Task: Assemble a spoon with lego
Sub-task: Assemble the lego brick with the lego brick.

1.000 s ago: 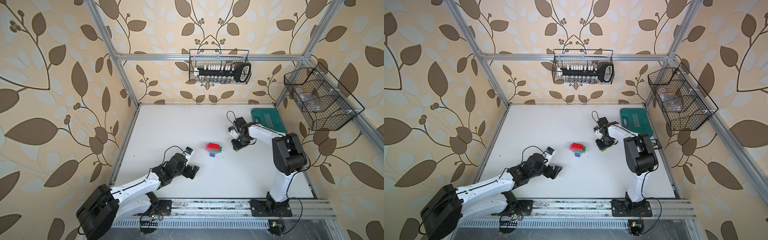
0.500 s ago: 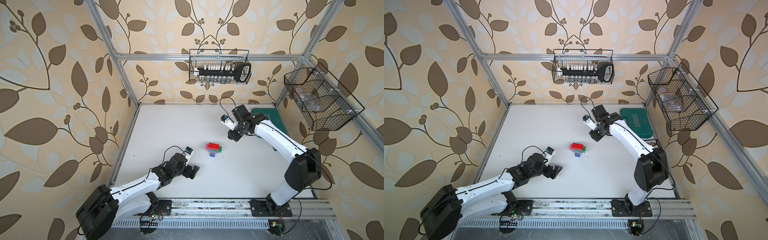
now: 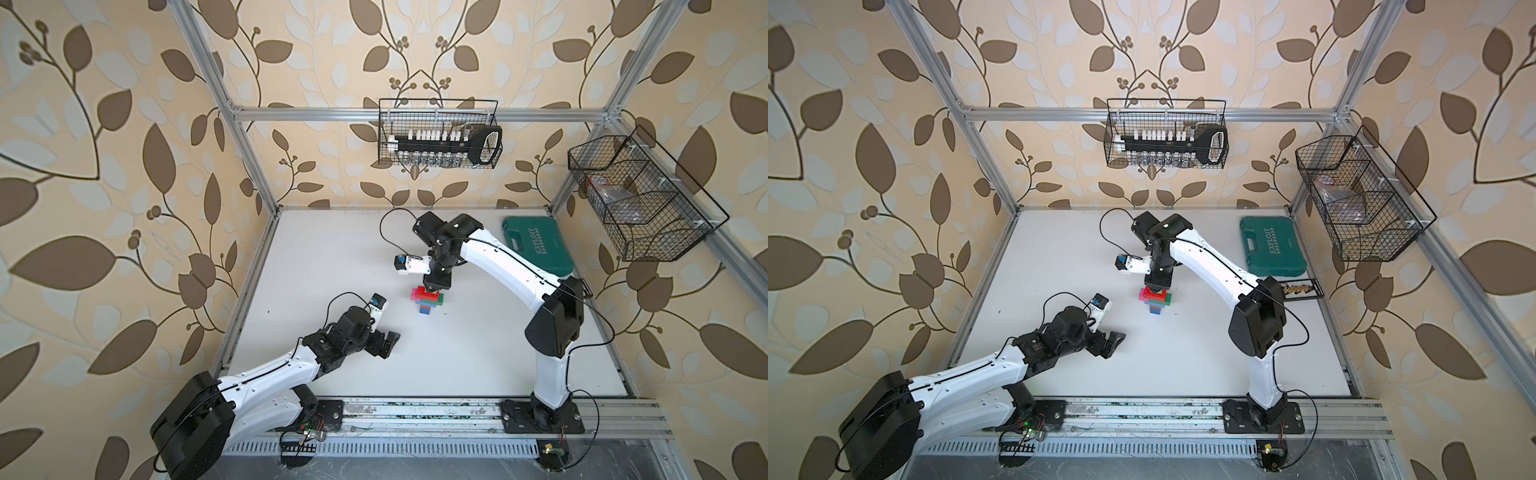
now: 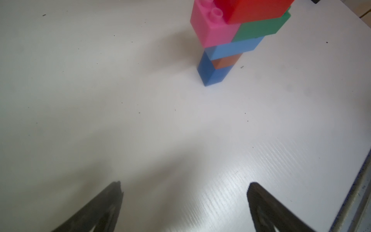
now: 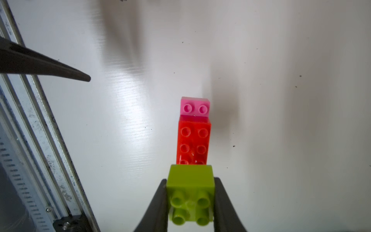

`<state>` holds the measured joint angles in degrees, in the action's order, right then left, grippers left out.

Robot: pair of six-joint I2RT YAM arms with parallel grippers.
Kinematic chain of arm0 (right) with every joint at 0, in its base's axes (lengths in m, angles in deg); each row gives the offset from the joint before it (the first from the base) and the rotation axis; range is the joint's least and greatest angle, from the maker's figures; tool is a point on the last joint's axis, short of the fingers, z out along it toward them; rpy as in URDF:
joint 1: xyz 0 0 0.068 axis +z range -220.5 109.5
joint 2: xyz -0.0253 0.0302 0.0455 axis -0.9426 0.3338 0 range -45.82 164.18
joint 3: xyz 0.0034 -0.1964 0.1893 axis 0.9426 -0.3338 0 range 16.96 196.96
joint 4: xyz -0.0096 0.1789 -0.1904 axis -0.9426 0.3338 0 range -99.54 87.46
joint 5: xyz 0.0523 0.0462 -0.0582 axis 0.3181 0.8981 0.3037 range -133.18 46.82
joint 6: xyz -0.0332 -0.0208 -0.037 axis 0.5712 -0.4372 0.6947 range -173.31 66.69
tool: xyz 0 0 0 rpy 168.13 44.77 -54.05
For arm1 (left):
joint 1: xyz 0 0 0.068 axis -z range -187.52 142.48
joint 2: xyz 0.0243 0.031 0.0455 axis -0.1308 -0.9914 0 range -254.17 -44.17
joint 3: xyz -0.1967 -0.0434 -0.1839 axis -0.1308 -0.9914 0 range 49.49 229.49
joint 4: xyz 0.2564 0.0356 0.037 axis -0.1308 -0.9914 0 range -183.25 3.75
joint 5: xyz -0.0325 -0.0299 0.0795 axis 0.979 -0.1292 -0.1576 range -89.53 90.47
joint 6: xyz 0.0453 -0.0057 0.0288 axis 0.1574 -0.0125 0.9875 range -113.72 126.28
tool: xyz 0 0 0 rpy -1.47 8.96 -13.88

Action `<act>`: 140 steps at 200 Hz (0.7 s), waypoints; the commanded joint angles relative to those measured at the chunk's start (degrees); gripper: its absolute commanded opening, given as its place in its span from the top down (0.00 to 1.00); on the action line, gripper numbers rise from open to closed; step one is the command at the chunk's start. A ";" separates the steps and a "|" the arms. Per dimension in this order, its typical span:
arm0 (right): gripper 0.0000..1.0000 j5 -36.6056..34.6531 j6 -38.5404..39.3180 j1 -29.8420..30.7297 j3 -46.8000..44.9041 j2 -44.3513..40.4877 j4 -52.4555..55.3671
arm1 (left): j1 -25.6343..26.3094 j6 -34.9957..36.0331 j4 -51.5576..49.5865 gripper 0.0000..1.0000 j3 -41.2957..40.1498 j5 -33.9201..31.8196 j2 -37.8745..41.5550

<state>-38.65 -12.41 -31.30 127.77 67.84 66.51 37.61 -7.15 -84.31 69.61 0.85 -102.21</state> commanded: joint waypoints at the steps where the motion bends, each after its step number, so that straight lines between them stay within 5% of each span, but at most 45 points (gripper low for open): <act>1: 1.00 1.30 2.91 0.60 1.55 -0.35 3.24 | 0.58 0.77 1.76 0.01 0.51 0.70 1.09; 140: 1.00 -2.63 -4.24 0.73 6.43 4.52 3.74 | 0.58 0.42 2.02 0.01 0.37 0.34 0.91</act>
<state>-40.02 -14.00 -30.60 132.20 70.29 67.93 37.61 -7.17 -83.99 69.61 0.83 -102.21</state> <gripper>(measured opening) 0.279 0.989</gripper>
